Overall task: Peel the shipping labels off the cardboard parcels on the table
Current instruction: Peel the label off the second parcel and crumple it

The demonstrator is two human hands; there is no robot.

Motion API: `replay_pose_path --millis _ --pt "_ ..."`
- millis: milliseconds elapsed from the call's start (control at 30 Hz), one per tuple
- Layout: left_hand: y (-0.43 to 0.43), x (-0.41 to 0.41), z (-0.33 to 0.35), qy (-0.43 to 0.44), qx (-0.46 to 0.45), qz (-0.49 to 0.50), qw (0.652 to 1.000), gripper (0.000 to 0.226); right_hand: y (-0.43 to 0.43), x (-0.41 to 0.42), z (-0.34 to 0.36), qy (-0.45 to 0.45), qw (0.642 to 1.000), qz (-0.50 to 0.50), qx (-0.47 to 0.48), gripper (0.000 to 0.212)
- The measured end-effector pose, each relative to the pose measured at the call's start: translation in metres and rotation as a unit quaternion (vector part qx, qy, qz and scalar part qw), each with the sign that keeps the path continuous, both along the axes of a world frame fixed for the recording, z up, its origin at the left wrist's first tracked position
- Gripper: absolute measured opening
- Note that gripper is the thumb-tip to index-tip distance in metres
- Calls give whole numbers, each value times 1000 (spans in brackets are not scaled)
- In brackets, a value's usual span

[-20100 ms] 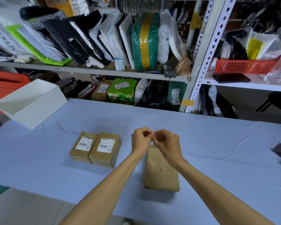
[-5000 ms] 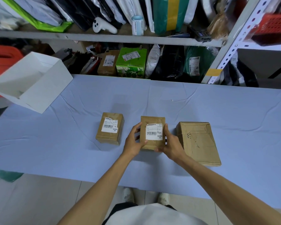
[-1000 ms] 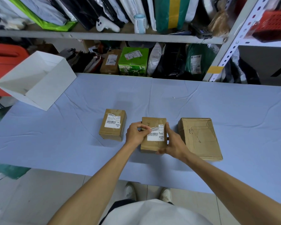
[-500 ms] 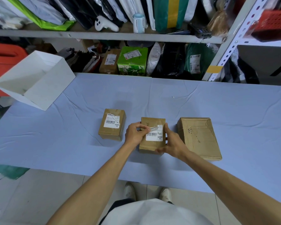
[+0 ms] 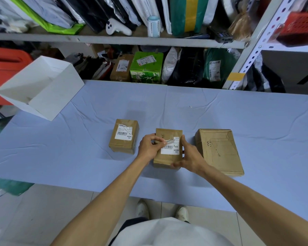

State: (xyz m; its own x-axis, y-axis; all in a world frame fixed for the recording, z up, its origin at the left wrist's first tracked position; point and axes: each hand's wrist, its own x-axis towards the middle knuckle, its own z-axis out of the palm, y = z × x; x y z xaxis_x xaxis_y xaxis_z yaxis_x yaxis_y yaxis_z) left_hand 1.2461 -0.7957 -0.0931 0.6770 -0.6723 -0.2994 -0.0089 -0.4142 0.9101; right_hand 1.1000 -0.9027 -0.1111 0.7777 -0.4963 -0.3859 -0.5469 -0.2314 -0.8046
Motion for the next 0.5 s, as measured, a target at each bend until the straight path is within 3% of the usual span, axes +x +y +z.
replay_pose_path --millis 67,100,200,233,267,367,433,500 --pt "0 0 -1 -2 4 0 1000 19 0 0 3 -1 999 -16 28 53" --pt "0 0 -1 -4 7 1 1000 19 1 0 4 4 999 -24 43 60" --pt "-1 -1 -2 -11 17 4 1000 17 2 0 7 25 1000 -5 18 111" --pt "-2 -1 -2 -9 17 5 1000 16 2 -1 9 32 999 3 9 117" --pt "-2 -1 -2 -7 18 6 1000 15 2 -1 7 30 1000 4 9 114" --pt "-1 -1 -2 -6 21 6 1000 13 1 -3 7 23 1000 0 14 74" --pt "-1 -1 -2 -6 22 6 1000 13 -1 -3 2 23 1000 -3 19 71" --pt "-1 -2 -2 -6 23 8 1000 13 1 -4 6 18 999 -21 36 83"
